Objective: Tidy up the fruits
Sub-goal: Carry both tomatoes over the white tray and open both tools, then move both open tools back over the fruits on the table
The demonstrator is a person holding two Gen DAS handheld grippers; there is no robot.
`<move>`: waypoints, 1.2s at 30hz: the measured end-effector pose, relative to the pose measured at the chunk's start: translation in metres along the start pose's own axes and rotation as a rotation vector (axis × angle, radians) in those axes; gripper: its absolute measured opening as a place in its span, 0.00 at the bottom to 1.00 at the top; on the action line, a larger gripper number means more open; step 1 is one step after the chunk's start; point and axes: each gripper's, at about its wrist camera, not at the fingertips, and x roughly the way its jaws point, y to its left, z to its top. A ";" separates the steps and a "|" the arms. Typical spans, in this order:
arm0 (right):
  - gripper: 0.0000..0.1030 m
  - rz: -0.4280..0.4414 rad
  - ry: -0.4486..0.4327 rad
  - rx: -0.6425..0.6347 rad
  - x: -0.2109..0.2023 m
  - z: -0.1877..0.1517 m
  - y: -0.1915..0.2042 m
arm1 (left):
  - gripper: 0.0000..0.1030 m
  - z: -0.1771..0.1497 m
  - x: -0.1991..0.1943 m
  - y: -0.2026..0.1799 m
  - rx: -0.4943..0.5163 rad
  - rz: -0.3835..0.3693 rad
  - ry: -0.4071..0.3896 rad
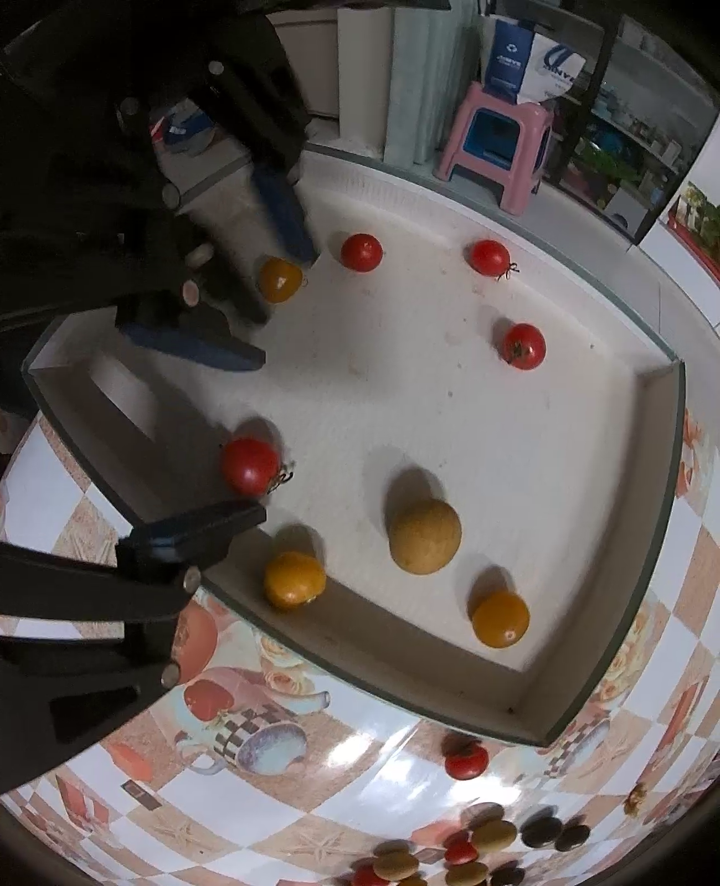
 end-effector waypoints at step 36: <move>0.83 -0.086 -0.240 0.633 -0.115 -0.075 -0.255 | 0.66 0.104 -0.056 -0.160 0.262 -0.063 -0.160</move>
